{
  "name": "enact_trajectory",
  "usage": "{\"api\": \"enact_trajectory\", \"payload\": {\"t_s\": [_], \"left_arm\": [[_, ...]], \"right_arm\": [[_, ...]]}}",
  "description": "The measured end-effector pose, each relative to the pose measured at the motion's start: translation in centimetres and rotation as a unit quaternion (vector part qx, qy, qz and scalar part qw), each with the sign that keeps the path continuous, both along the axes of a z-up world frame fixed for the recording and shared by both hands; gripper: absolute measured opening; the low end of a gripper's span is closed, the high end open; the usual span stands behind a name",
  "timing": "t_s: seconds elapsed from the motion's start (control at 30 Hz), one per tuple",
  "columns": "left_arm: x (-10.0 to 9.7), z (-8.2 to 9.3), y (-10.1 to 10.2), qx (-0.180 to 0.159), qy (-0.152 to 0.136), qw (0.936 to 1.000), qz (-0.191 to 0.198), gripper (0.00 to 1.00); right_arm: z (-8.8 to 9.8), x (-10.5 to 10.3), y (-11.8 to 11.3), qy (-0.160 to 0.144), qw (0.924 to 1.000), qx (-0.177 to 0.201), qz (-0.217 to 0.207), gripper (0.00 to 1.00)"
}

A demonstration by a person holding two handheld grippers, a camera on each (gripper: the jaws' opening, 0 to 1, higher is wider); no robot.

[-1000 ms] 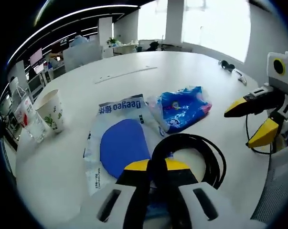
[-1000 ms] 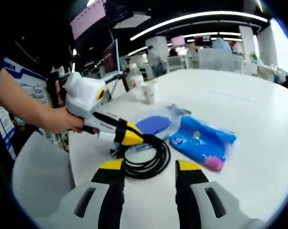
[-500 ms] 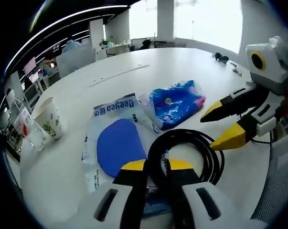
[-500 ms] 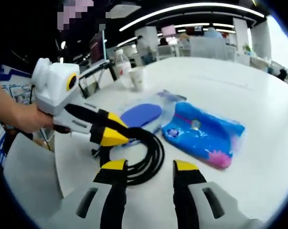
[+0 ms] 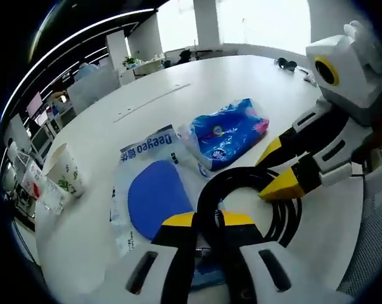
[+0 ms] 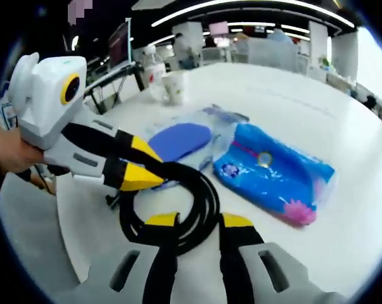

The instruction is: Arrange the tabletop items into an orderly group along one side of the table until the central work area is clear of visible clutter.

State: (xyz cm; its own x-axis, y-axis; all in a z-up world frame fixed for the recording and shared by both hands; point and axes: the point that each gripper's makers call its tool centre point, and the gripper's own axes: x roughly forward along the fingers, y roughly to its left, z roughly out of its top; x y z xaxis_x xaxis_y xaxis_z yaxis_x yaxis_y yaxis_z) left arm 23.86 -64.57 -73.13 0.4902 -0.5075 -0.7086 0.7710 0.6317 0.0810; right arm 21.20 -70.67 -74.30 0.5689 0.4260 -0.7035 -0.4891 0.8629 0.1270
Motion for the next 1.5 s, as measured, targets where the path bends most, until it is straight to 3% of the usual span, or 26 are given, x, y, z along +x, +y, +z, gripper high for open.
{"api": "enact_trajectory", "payload": {"t_s": [0.1,0.23,0.3,0.97,1.5], "left_arm": [[-0.1,-0.1,-0.1,0.022,-0.013,0.9996,-0.011,0.11],[-0.1,0.2,0.0,0.016,-0.018,0.9997,0.003,0.08],[-0.2,0.3,0.0,0.014,-0.021,0.9997,0.000,0.07],[-2.2,1.9,-1.2,-0.016,-0.009,0.9998,-0.002,0.04],[-5.1,2.4,-2.9,-0.027,-0.002,0.9994,-0.021,0.04]], "right_arm": [[0.1,-0.1,-0.2,0.007,0.9999,0.006,-0.009,0.11],[0.5,-0.3,-0.5,-0.006,0.9999,-0.004,-0.008,0.04],[0.7,-0.4,-0.7,0.004,0.9995,0.017,-0.025,0.02],[3.5,-1.4,-2.3,-0.010,0.9986,0.034,-0.038,0.00],[4.0,-4.5,-3.9,-0.010,0.9988,0.028,-0.040,0.00]]}}
